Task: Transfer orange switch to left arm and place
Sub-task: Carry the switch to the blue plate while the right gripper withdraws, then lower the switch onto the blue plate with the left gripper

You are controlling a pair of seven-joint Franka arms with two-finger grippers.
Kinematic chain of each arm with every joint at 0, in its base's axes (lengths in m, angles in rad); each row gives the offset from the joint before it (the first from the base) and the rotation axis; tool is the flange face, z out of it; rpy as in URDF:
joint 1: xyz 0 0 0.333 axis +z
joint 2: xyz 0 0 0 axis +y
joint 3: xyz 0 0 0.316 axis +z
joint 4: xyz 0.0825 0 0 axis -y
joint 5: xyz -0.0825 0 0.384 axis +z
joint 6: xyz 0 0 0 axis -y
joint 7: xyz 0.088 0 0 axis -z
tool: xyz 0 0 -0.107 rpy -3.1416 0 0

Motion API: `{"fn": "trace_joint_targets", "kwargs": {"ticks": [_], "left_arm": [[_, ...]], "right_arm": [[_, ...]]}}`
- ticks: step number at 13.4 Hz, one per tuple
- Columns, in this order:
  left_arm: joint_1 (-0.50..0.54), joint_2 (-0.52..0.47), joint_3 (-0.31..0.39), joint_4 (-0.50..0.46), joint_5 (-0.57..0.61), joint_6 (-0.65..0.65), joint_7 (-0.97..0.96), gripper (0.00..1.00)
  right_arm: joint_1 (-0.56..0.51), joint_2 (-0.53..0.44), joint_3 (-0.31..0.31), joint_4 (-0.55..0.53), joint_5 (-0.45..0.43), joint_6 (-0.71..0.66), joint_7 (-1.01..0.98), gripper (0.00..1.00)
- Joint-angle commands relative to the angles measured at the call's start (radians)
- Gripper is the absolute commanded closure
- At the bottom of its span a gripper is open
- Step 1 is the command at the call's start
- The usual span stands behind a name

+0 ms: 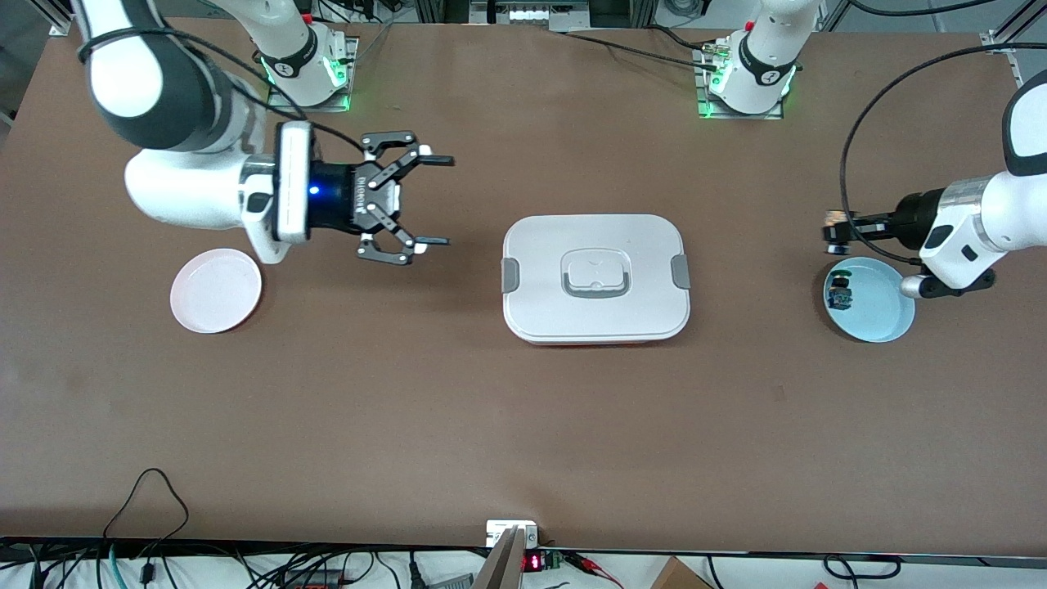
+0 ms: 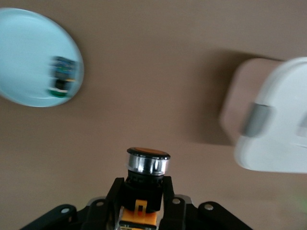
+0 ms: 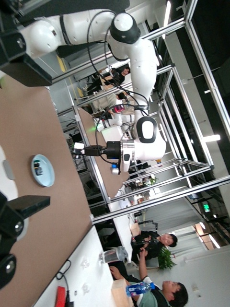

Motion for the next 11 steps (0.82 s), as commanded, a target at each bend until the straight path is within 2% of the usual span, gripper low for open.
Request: {"fn": "trace_joint_targets", "kwargs": {"ticks": [1, 4, 7, 9, 11], "left_arm": [[0.061, 0.031, -0.011, -0.083, 0.219, 0.076, 0.028, 1.0], [0.143, 0.163, -0.01, -0.155, 0.433, 0.231, 0.03, 1.0], [0.18, 0.292, -0.01, -0.151, 0.677, 0.288, 0.018, 0.99], [0.186, 0.318, -0.007, -0.152, 0.725, 0.326, 0.015, 1.0], [0.192, 0.349, -0.007, -0.155, 0.751, 0.353, -0.001, 1.0]], "right_arm": [[-0.018, -0.04, -0.068, -0.024, -0.105, -0.106, 0.118, 0.0], [-0.023, -0.046, -0.161, -0.022, -0.311, -0.184, 0.318, 0.0], [-0.023, -0.055, -0.178, -0.022, -0.457, -0.184, 0.546, 0.0], [-0.021, -0.068, -0.18, -0.025, -0.528, -0.184, 0.802, 0.0], [-0.023, -0.08, -0.18, -0.018, -0.67, -0.176, 1.014, 0.0]]}}
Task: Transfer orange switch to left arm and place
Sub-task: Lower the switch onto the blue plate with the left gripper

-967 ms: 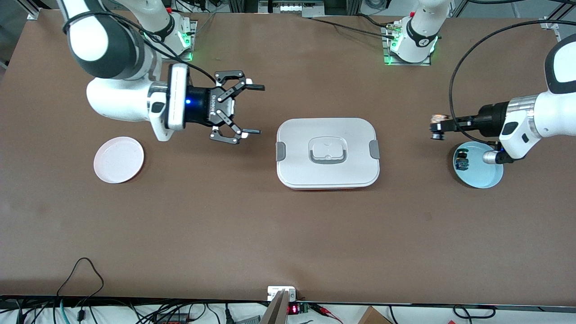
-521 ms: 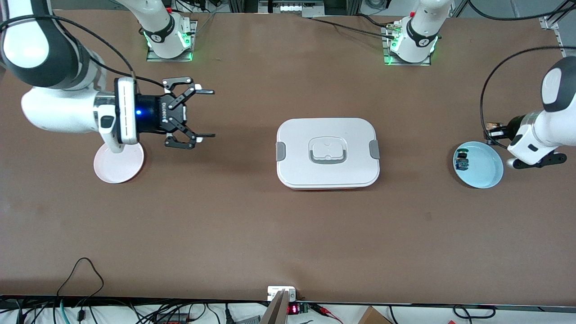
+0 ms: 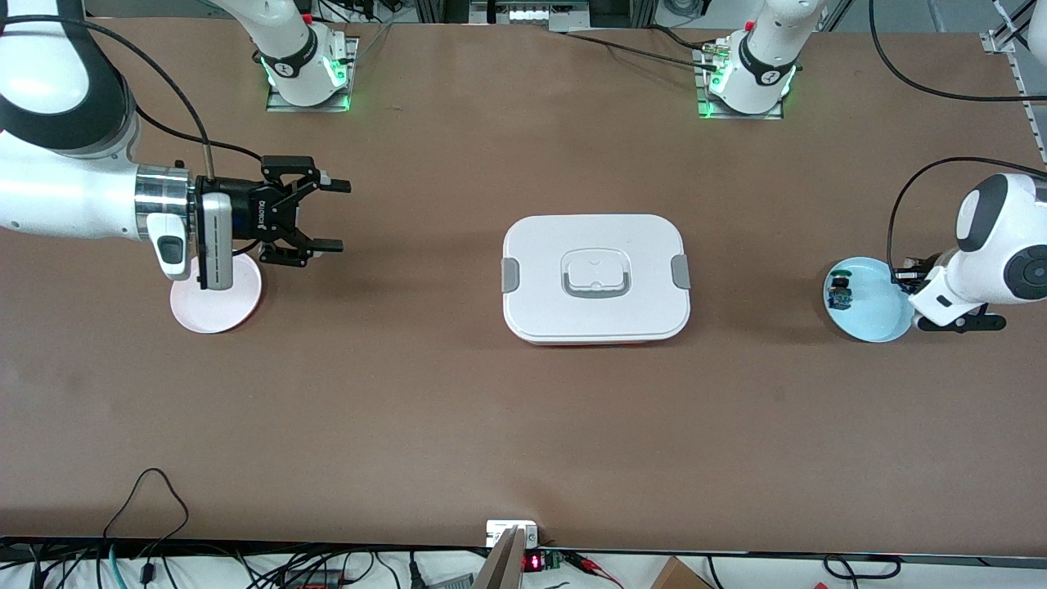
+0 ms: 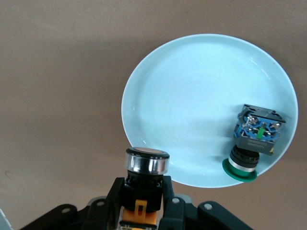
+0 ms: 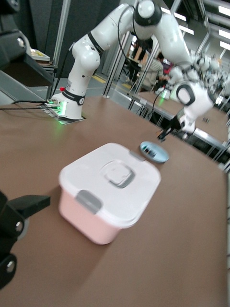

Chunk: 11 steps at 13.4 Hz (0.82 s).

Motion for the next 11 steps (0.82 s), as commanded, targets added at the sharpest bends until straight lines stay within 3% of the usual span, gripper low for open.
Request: {"fn": "trace_joint_targets", "kwargs": {"ticks": [1, 2, 5, 8, 9, 10, 11], "left_arm": [[0.011, 0.036, -0.014, 0.01, 0.051, 0.027, -0.023, 1.0], [0.011, 0.055, -0.014, 0.011, 0.068, 0.041, -0.04, 1.0], [0.01, 0.116, -0.008, 0.01, 0.129, 0.056, -0.093, 1.0], [-0.002, 0.158, -0.008, 0.013, 0.189, 0.056, -0.135, 0.95], [-0.005, 0.17, -0.01, 0.016, 0.216, 0.056, -0.153, 0.94], [-0.016, 0.173, -0.01, 0.017, 0.224, 0.055, -0.155, 0.87], [-0.022, 0.173, -0.01, 0.021, 0.224, 0.052, -0.155, 0.7]], "right_arm": [[0.001, -0.038, -0.001, -0.006, -0.186, 0.013, 0.264, 0.0], [0.007, -0.038, 0.0, -0.004, -0.302, 0.051, 0.353, 0.0], [0.029, -0.043, 0.01, -0.001, -0.526, 0.079, 0.595, 0.0], [0.032, -0.041, 0.01, -0.001, -0.862, 0.023, 0.761, 0.0], [0.029, -0.041, 0.008, 0.0, -0.932, -0.031, 0.781, 0.0], [0.029, -0.043, 0.005, 0.003, -0.972, -0.069, 0.806, 0.0], [0.029, -0.05, 0.004, 0.026, -1.045, -0.091, 0.842, 0.0]]}}
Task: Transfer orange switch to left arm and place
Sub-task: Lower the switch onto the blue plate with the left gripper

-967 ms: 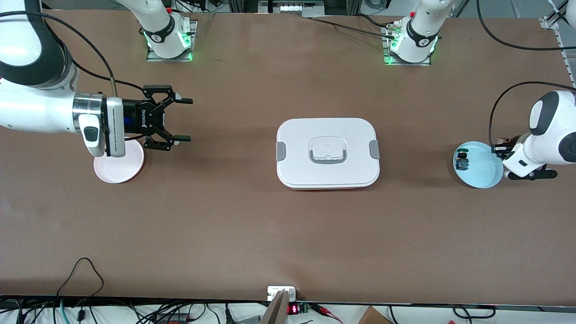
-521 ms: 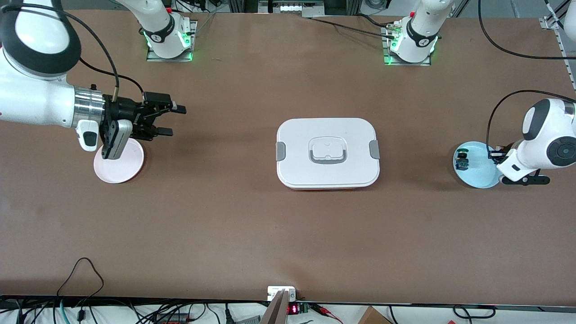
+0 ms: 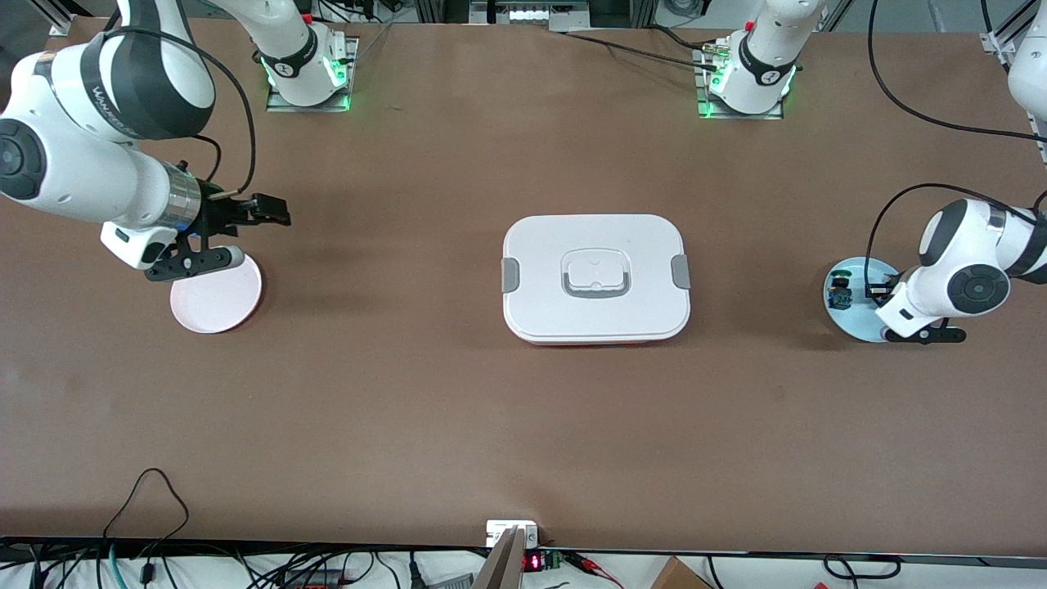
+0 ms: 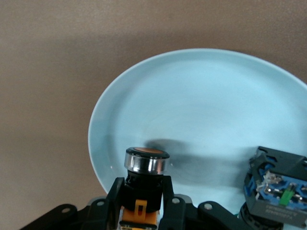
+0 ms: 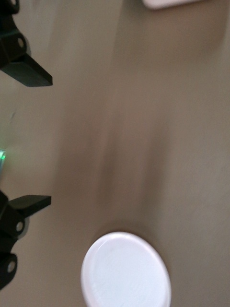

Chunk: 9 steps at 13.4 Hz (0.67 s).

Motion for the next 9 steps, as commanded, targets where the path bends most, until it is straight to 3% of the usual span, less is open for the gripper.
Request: {"fn": "trace_joint_targets", "kwargs": {"ticks": [1, 2, 4, 6, 9], "left_arm": [[-0.018, 0.008, -0.011, 0.023, 0.029, -0.015, -0.021, 0.36], [-0.021, 0.003, -0.014, 0.025, 0.029, -0.018, -0.005, 0.0], [-0.021, -0.005, -0.03, 0.04, 0.011, -0.019, -0.008, 0.0], [-0.019, -0.025, -0.078, 0.078, -0.005, -0.031, -0.007, 0.0], [-0.01, -0.068, -0.208, 0.17, -0.058, -0.186, -0.005, 0.0]], "right_arm": [[0.004, -0.027, 0.0, 0.034, -0.152, -0.076, 0.104, 0.0], [0.004, -0.04, 0.001, 0.05, -0.177, -0.088, 0.133, 0.0], [0.004, -0.058, 0.003, 0.082, -0.239, -0.099, 0.121, 0.0], [-0.012, -0.06, -0.003, 0.14, -0.248, -0.088, 0.062, 0.0], [-0.075, -0.044, 0.004, 0.189, -0.244, -0.076, 0.06, 0.0]]}}
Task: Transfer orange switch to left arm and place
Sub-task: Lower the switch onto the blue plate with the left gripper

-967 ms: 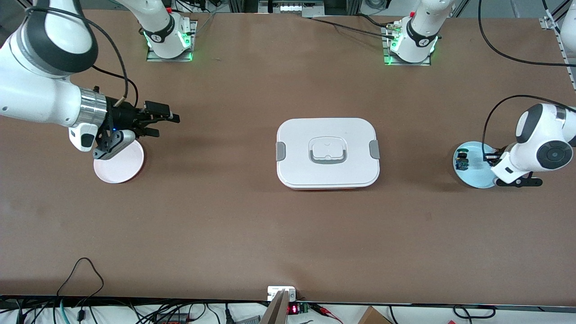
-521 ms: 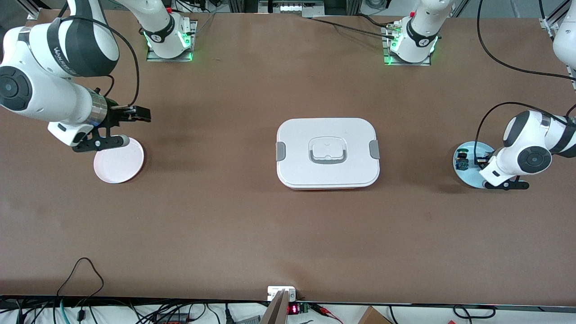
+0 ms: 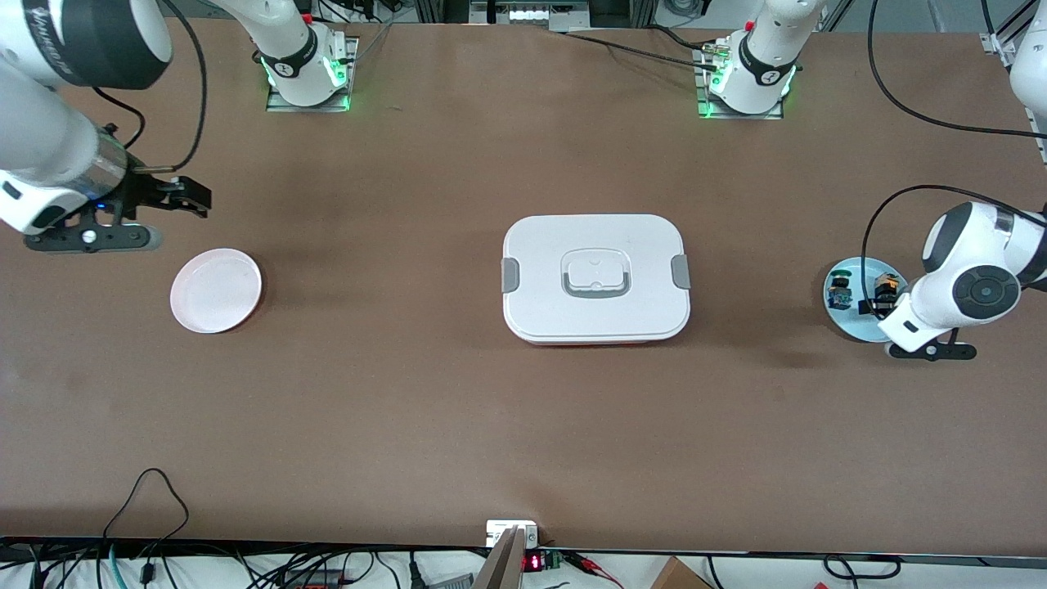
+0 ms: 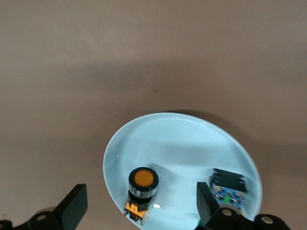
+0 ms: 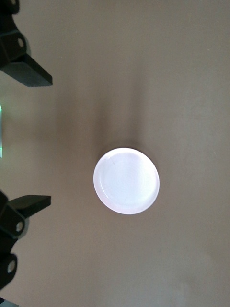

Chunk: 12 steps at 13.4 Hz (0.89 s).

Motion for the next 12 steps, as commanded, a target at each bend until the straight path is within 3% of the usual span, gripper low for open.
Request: {"fn": "trace_joint_targets", "kwargs": {"ticks": [1, 3, 5, 8, 10, 12], "left_arm": [[0.001, -0.052, -0.129, 0.105, -0.039, -0.181, 0.003, 0.0], [0.002, -0.053, -0.239, 0.189, -0.039, -0.301, 0.005, 0.0], [0.001, -0.053, -0.301, 0.24, -0.039, -0.37, 0.005, 0.0], [0.002, -0.053, -0.358, 0.283, -0.051, -0.373, 0.003, 0.0], [-0.019, -0.157, -0.352, 0.289, -0.17, -0.372, 0.005, 0.0], [-0.047, -0.181, -0.352, 0.302, -0.223, -0.37, 0.006, 0.0]], "right_arm": [[-0.082, 0.015, 0.033, 0.042, 0.011, -0.005, -0.006, 0.0], [-0.159, 0.015, 0.066, 0.041, 0.113, 0.002, -0.008, 0.0], [-0.164, 0.013, 0.067, 0.016, 0.118, 0.039, -0.011, 0.0], [-0.162, -0.056, 0.065, -0.088, 0.12, 0.105, -0.02, 0.0], [-0.157, -0.062, 0.067, -0.096, 0.118, 0.12, -0.02, 0.0], [-0.16, -0.088, 0.067, -0.143, 0.118, 0.174, -0.022, 0.0]]}}
